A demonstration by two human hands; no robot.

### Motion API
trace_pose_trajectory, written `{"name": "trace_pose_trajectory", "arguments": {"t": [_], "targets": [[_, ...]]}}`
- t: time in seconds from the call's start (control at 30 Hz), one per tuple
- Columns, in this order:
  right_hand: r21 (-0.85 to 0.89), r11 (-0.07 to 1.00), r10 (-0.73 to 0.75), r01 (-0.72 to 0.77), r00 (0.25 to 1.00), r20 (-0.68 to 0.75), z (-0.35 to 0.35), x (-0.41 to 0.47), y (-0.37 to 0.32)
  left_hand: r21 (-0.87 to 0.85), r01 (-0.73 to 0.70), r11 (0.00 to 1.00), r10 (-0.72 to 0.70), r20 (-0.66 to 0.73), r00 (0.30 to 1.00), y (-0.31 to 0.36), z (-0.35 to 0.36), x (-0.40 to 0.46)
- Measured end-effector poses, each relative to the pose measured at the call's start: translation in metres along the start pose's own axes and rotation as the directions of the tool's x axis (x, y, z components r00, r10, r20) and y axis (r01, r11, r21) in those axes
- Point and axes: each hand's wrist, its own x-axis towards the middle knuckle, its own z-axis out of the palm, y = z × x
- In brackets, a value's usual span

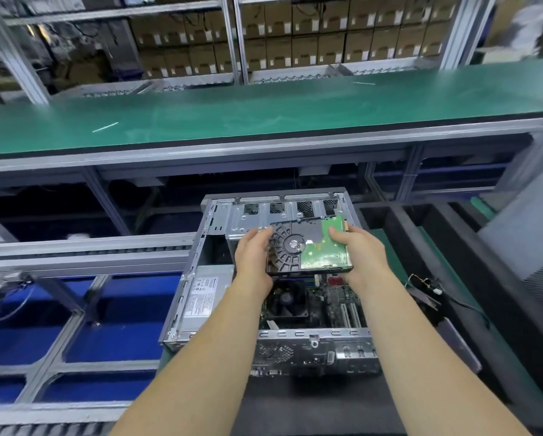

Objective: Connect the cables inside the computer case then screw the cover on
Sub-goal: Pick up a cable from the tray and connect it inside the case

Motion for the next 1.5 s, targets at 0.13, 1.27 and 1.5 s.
{"name": "trace_pose_trajectory", "arguments": {"t": [0.13,1.27,1.5], "targets": [[0.112,0.990,0.094,-0.084,0.992,-0.086,0.000,-0.002,0.010,-0.046,0.036,0.998,-0.041,-0.113,0.993,-0.004,-0.007,0.006],[0.178,0.956,0.254,-0.232,0.960,-0.114,0.004,0.019,0.049,0.188,0.218,0.958,-0.251,0.178,0.951,-0.046,0.029,0.027],[0.416,0.878,0.322,-0.237,0.936,-0.145,0.009,0.021,0.053,0.074,0.216,0.973,-0.226,0.175,0.958,-0.051,0.031,0.026]]}}
